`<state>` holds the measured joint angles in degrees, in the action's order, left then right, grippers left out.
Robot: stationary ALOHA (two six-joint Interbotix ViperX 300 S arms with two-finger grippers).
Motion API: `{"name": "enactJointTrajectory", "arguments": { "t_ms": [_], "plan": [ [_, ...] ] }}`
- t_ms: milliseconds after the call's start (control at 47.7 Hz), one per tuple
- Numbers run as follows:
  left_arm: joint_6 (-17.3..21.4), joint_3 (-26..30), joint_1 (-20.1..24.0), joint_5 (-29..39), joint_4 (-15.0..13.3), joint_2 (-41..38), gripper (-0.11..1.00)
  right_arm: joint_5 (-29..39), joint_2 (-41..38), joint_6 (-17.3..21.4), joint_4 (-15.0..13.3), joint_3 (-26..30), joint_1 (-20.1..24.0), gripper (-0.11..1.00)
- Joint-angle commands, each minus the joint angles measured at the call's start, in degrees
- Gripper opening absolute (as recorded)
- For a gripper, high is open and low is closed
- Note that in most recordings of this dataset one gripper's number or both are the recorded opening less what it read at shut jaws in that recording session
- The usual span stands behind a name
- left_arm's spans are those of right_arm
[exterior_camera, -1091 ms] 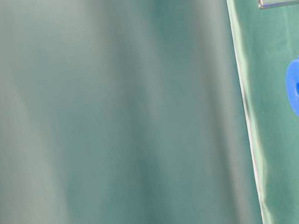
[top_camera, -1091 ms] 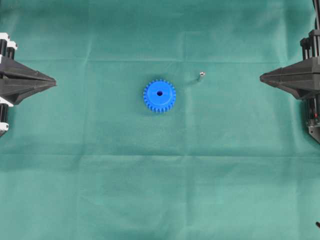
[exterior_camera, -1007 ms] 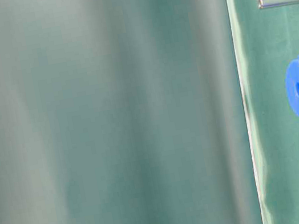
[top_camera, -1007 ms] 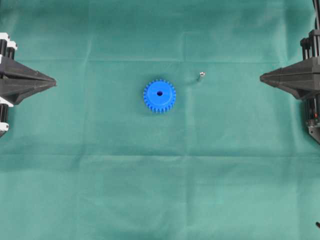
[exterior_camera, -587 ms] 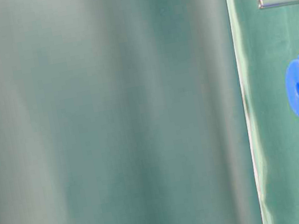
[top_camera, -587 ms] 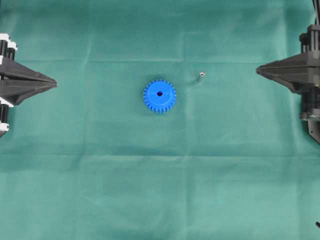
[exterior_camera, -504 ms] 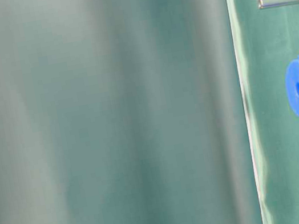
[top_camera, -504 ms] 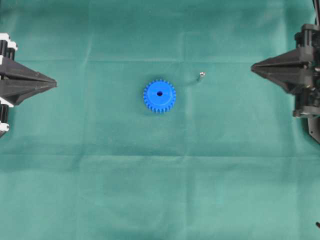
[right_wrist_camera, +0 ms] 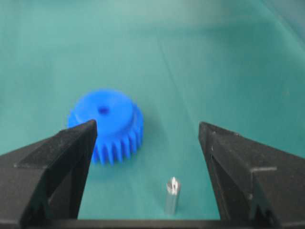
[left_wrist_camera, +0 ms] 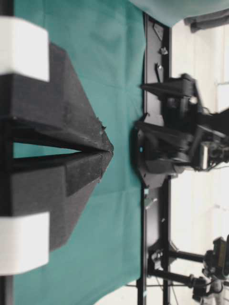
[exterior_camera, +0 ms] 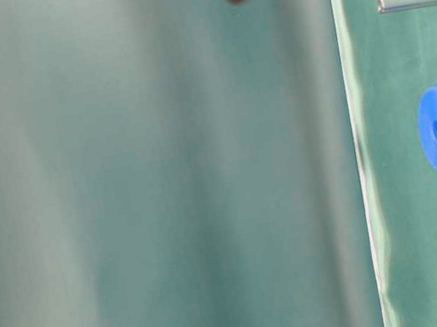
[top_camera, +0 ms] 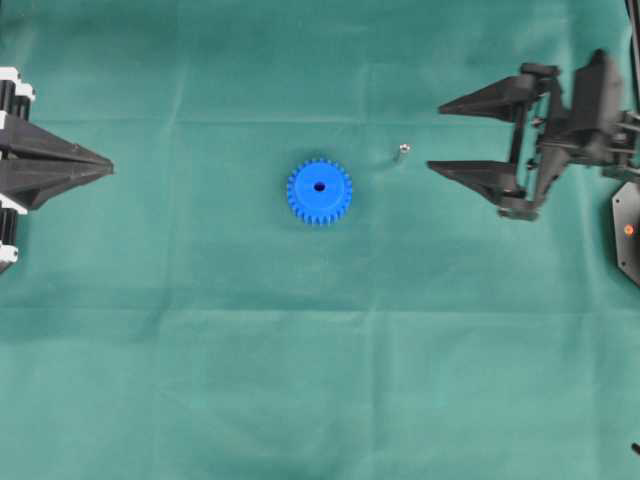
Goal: Insert the shaft placed at a random location into the center hole of the medium gear at another random location.
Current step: 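Lower the right gripper and close it on the silver shaft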
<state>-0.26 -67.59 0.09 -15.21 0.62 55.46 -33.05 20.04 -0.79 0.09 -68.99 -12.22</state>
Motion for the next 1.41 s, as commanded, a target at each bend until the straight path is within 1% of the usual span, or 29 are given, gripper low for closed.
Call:
{"name": "enactJointTrajectory", "arguments": {
  "t_ms": [0, 126, 336, 629, 797, 944, 1007, 1028, 1091, 1133, 1154, 1175, 1385],
  "plan": [
    [-0.1, 1.5, -0.1, -0.4, 0.2, -0.4, 0.00, -4.1, -4.8, -0.3, 0.3, 1.2, -0.5, 0.86],
    [-0.1, 1.5, -0.1, -0.4, 0.2, -0.4, 0.00, -7.8, -11.5, -0.3, 1.1, 2.0, -0.8, 0.86],
    [-0.1, 1.4, -0.1, -0.4, 0.2, -0.5, 0.00, -10.0, -18.5, -0.3, 1.8, 3.7, -1.7, 0.85],
    [-0.1, 1.3, -0.1, -0.4, 0.2, -0.8, 0.00, -11.9, -23.1, -0.3, 1.8, 5.0, -2.3, 0.84],
    [-0.1, 1.3, -0.1, -0.4, 0.2, -0.9, 0.00, -11.7, -23.6, -0.3, 1.8, 5.4, -2.3, 0.79],
    [-0.1, 1.3, -0.1, -0.4, 0.2, -0.9, 0.00, -11.5, -23.6, -0.4, 1.8, 5.3, -2.4, 0.65],
    [-0.1, 1.3, -0.1, -0.4, 0.2, -0.9, 0.00, -11.5, -23.6, -0.4, 1.8, 5.3, -2.4, 0.52],
    [-0.1, 1.3, -0.1, -0.4, 0.2, -0.9, 0.00, -11.4, -23.6, -0.5, 1.8, 5.3, -2.4, 0.45],
    [-0.1, 1.3, -0.1, -0.3, 0.2, -0.9, 0.00, -11.4, -23.6, -0.7, 1.8, 5.3, -2.4, 0.27],
    [-0.1, 1.3, -0.1, -0.3, 0.2, -0.9, 0.00, -11.4, -23.6, -0.7, 1.8, 5.3, -2.5, 0.17],
    [-0.1, 1.3, -0.1, -0.3, 0.2, -0.9, 0.00, -11.3, -23.6, -0.8, 1.8, 5.4, -2.4, 0.14],
    [-0.1, 1.3, -0.1, -0.2, 0.2, -0.9, 0.00, -11.3, -23.6, -0.8, 1.8, 5.4, -2.4, 0.13],
    [-0.1, 1.3, -0.1, 0.0, 0.2, -0.9, 0.00, -11.2, -23.4, -0.8, 1.8, 5.4, -2.4, 0.13]
  ]
}}
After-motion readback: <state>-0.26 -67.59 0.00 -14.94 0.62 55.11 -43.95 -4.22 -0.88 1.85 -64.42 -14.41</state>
